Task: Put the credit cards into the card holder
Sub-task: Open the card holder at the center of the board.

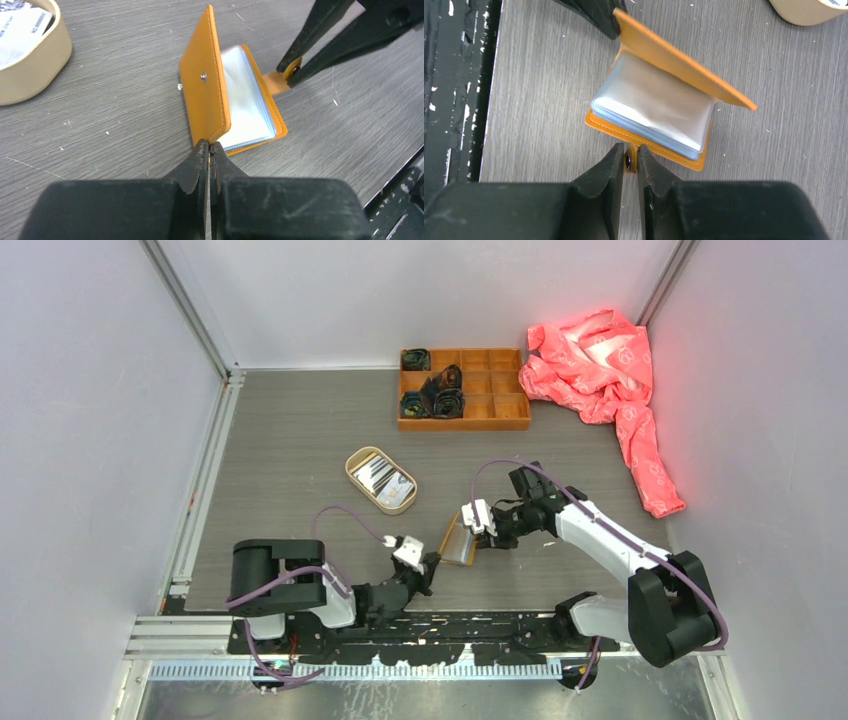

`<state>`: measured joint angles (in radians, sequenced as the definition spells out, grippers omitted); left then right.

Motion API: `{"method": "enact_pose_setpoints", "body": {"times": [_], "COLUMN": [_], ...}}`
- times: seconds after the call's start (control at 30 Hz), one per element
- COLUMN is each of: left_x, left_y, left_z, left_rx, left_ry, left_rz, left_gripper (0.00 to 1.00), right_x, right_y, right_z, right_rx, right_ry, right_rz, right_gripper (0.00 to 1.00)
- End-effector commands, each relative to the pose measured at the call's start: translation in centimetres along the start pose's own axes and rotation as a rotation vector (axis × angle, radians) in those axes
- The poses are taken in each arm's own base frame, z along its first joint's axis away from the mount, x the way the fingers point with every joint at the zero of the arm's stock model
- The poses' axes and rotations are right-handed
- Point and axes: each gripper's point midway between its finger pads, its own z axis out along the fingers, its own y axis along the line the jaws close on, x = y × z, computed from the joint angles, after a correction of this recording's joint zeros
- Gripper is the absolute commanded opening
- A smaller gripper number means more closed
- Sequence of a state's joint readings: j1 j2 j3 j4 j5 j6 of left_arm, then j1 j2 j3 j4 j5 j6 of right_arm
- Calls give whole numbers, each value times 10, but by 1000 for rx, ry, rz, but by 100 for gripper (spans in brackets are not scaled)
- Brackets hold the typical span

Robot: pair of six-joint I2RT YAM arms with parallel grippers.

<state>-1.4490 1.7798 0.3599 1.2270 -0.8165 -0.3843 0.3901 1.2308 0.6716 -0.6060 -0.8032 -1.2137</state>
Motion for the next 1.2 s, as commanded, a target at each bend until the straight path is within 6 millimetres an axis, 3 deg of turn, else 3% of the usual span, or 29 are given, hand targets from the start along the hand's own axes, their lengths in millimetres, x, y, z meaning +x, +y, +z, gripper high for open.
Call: {"method": "enact_pose_setpoints", "body": {"times": [0.0,0.13,0.3,0.43,0.5,0.57,0.83,0.97,1.03,1.17], "left_x": [-30,-25,-24,-20,-17,-16,-11,-11,-11,-10], "left_y": [-5,2,4,8,12,14,11,12,13,13], "left_z": [-1,-4,-7,-11,-12,-12,-13,-16,-18,-22], "left_rx": [10,-26,-32,-48,-60,-70,-70,-68,-72,-80], "left_ry": [-92,-82,-80,-73,-72,-73,-44,-42,-45,-54], "left_rz": [-291,-418,-543,-641,-671,-693,-713,-730,-730,-727], "left_gripper": [0,0,0,0,0,0,0,0,0,0], "right_x": [4,11,14,-4,-13,-10,13,20,14,-25], "right_y": [-18,-30,-47,-48,-37,-31,-39,-46,-52,-46], "right_z": [-3,-6,-15,-17,-11,-3,20,19,12,-10], "right_rx": [53,108,188,204,149,114,92,112,144,137], "right_ry": [36,86,142,67,0,4,158,223,229,66], "right_rz": [-32,-8,1,40,53,60,136,151,155,132], "right_gripper": [24,30,47,51,52,52,44,43,43,46]}}
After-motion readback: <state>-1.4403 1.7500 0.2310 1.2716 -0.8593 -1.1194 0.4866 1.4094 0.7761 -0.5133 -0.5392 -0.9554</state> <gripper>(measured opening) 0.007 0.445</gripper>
